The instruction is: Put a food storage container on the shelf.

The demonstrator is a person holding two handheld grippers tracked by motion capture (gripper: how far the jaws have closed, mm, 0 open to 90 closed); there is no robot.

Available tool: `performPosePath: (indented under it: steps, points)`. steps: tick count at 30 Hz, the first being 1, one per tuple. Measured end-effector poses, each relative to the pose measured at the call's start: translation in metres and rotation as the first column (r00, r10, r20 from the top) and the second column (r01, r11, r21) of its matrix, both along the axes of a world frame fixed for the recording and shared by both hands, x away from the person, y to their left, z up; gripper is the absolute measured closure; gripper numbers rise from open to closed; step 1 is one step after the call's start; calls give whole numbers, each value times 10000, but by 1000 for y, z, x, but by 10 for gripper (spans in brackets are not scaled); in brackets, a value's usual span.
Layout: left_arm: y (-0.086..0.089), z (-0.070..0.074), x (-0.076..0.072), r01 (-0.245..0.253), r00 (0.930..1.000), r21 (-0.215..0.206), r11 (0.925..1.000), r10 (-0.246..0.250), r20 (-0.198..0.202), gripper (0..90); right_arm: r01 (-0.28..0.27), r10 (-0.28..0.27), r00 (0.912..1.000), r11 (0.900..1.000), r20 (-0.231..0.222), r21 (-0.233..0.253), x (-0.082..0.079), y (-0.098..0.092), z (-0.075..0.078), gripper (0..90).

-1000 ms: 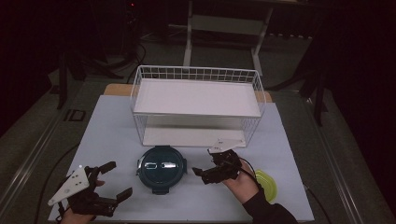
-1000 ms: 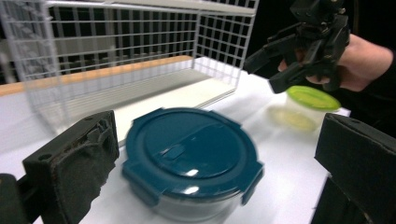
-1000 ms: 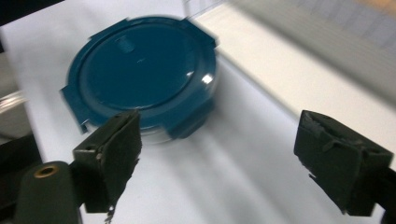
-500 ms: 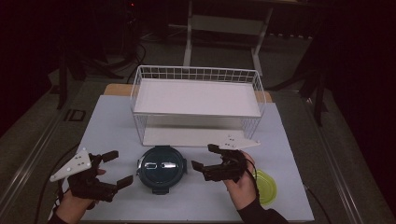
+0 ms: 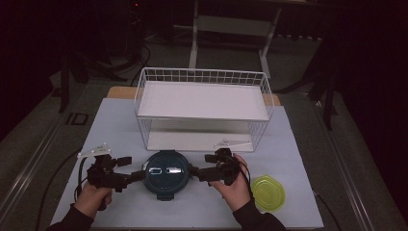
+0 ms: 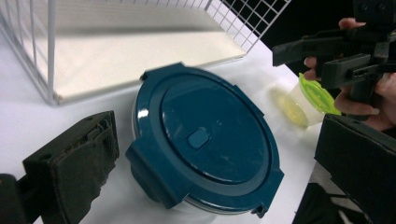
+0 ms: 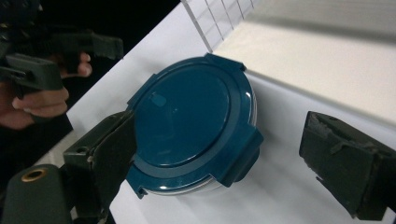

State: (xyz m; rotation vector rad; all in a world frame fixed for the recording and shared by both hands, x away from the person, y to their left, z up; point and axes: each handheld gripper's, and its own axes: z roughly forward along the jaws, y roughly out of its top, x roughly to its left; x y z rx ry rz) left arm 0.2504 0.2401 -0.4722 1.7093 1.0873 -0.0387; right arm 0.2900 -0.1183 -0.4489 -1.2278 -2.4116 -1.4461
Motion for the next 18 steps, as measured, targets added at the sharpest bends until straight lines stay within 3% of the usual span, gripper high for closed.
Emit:
performPosePath:
  steps: [3, 7, 14, 18]
  points:
    - [2, -8, 6, -136, 9979, -48, 9999, 132, -629, 0, 8, -8, 9988, 10000, -495, 6, 5, 1, -7, 133]
    - [5, -20, 15, -346, 9867, -296, 9990, 294, -1596, 0, 69, -68, 9919, 10000, -1269, -2, 11, 2, -17, 141]
    - [8, -35, 25, -653, 9505, -462, 9968, 480, -3069, 72, 365, -365, 9670, 9993, -2521, -49, 20, 5, -32, 220]
    - [10, -39, 27, -728, 9377, -652, 9952, 460, -3444, 184, 497, -466, 9472, 9988, -3173, 19, 26, 4, -40, 247]
